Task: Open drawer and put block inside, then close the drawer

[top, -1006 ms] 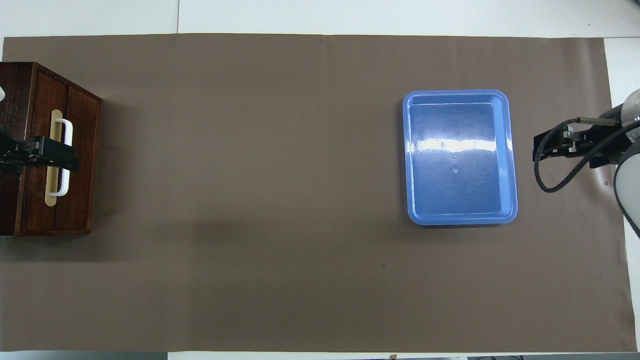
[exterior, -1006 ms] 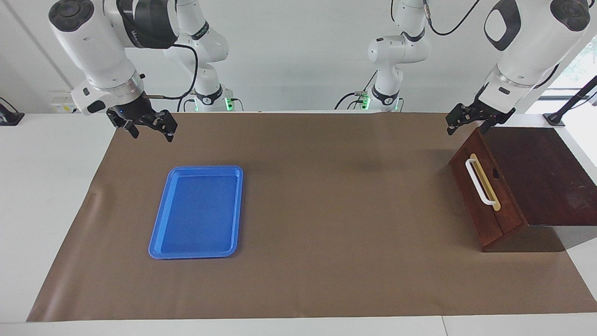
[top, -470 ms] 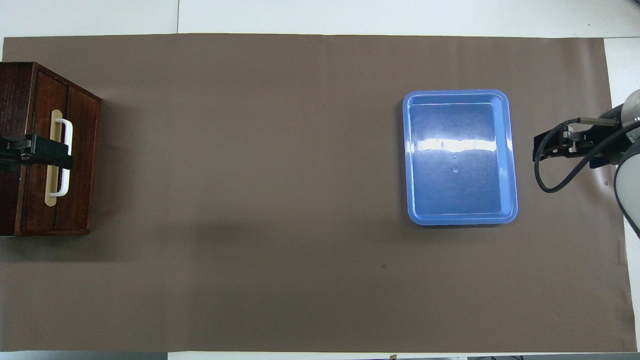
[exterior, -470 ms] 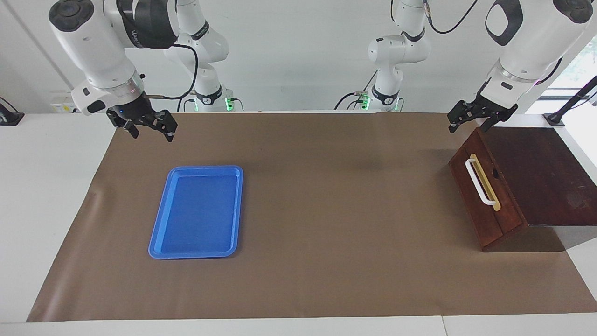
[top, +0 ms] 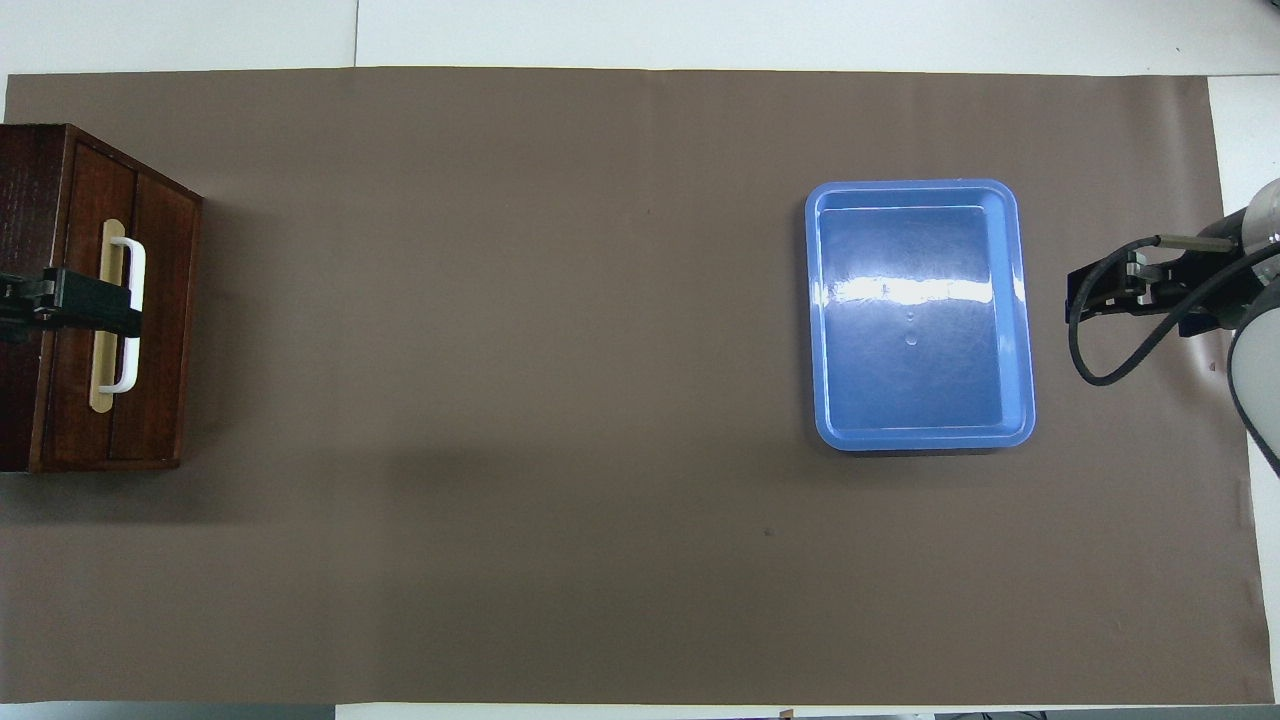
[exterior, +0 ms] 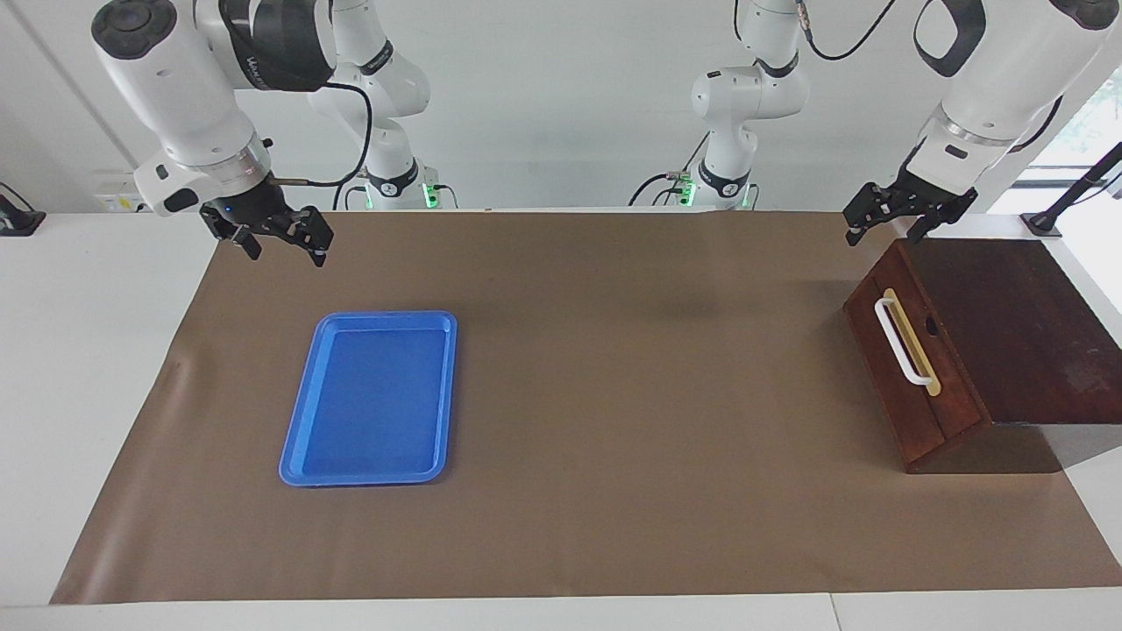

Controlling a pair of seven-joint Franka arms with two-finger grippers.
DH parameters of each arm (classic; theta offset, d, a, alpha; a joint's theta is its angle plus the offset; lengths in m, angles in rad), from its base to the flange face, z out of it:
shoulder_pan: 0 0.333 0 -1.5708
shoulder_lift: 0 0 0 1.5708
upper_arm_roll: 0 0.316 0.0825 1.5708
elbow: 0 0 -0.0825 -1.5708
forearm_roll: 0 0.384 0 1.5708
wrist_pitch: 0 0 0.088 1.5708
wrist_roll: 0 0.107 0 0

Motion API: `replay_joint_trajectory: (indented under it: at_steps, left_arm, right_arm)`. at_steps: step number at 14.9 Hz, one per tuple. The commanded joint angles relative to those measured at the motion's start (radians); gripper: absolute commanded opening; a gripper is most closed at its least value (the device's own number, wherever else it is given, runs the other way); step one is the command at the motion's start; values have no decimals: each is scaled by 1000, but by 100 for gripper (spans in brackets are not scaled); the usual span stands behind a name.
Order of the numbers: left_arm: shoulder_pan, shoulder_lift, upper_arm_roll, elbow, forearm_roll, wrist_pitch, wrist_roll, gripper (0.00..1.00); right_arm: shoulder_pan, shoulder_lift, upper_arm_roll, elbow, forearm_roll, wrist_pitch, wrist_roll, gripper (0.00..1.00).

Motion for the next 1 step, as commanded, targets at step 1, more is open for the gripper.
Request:
replay_joint_trajectory:
  at_steps: [1]
  left_arm:
    - [-5, -8, 5, 1, -14, 4, 15, 100]
  right_arm:
    - [-12, -21, 12, -23, -12, -2, 16, 100]
